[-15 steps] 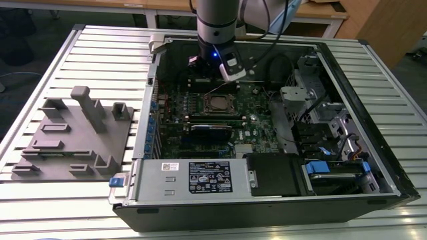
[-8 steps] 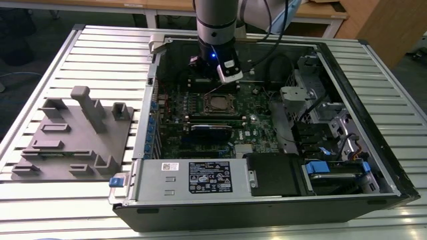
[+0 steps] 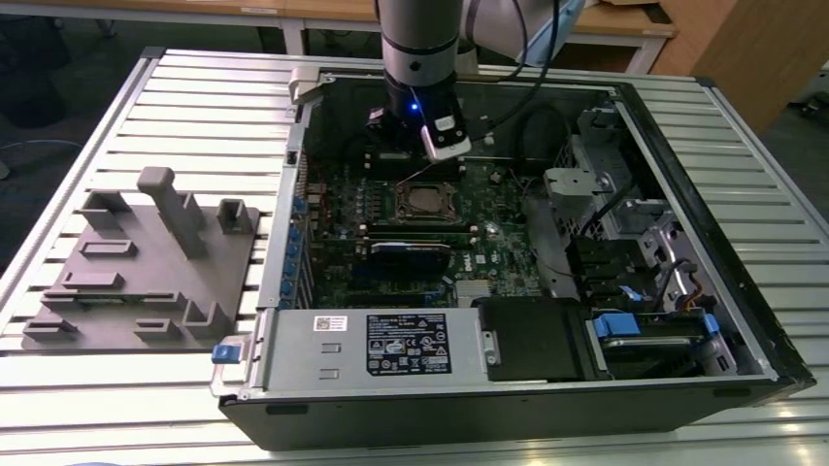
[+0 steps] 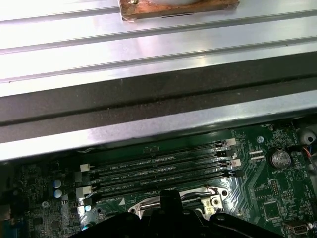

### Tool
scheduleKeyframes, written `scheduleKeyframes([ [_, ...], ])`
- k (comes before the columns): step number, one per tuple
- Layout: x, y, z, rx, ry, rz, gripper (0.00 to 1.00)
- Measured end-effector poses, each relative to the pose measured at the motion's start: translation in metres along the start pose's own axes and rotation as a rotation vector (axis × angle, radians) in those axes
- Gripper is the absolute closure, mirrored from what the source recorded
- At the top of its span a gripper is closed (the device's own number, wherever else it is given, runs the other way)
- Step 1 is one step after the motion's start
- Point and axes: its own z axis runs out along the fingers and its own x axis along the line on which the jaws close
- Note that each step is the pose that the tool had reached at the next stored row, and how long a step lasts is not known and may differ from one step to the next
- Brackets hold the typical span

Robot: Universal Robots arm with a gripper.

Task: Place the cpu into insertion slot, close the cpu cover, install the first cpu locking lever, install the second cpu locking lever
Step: 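Install the first cpu locking lever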

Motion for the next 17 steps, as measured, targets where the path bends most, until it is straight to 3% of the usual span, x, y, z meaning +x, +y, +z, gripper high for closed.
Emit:
scheduleKeyframes([
  [17, 0.0011, 0.0039, 0.0052, 0.0007, 0.0, 0.0, 0.89],
])
